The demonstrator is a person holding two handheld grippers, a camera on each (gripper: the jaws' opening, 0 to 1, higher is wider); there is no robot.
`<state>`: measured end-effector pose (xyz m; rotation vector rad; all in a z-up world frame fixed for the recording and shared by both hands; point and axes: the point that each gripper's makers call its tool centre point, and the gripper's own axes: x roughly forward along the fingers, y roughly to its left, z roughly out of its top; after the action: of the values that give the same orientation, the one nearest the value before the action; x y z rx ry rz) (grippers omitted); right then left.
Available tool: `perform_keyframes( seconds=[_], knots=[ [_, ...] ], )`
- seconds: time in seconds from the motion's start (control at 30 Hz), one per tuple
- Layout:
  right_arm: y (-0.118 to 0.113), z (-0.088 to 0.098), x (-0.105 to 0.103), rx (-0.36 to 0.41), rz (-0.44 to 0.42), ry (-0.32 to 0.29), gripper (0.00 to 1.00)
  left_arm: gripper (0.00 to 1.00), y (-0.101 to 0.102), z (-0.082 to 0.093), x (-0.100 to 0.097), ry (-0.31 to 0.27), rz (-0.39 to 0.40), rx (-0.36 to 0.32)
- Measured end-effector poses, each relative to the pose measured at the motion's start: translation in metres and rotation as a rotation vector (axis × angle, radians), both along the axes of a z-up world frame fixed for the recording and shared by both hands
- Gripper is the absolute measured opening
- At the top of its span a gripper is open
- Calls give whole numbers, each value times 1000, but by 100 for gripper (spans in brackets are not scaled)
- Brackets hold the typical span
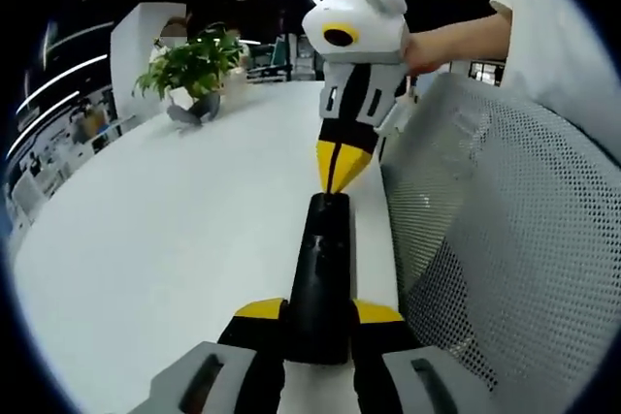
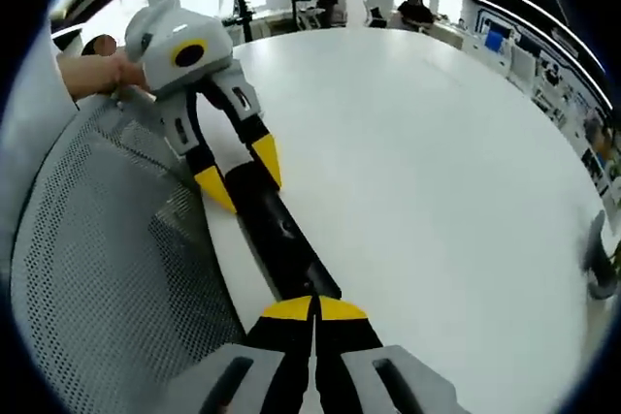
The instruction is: Press the specified remote control buttons in sequence, fully releasing each button before pressing the next.
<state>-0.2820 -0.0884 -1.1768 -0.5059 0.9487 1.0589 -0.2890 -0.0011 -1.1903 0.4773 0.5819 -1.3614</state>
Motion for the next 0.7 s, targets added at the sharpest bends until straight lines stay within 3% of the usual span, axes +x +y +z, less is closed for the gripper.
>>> perform_keyframes(
  seconds=[0.17,0.37,0.53,0.7],
  knots=[
    [14,2,-4,12,66,-15,0,24,-2,0,1,-3,-7,-10],
    [16,-3,0,-63,148,-38,0,24,-2,1,1,-3,-10,-17],
    [17,-4,-2,-98,158,-36,0,25,-4,2,2,34,27,-12],
    [16,-4,-4,-116,127,-33,0,28,-12,2,2,16,18,5]
  ],
)
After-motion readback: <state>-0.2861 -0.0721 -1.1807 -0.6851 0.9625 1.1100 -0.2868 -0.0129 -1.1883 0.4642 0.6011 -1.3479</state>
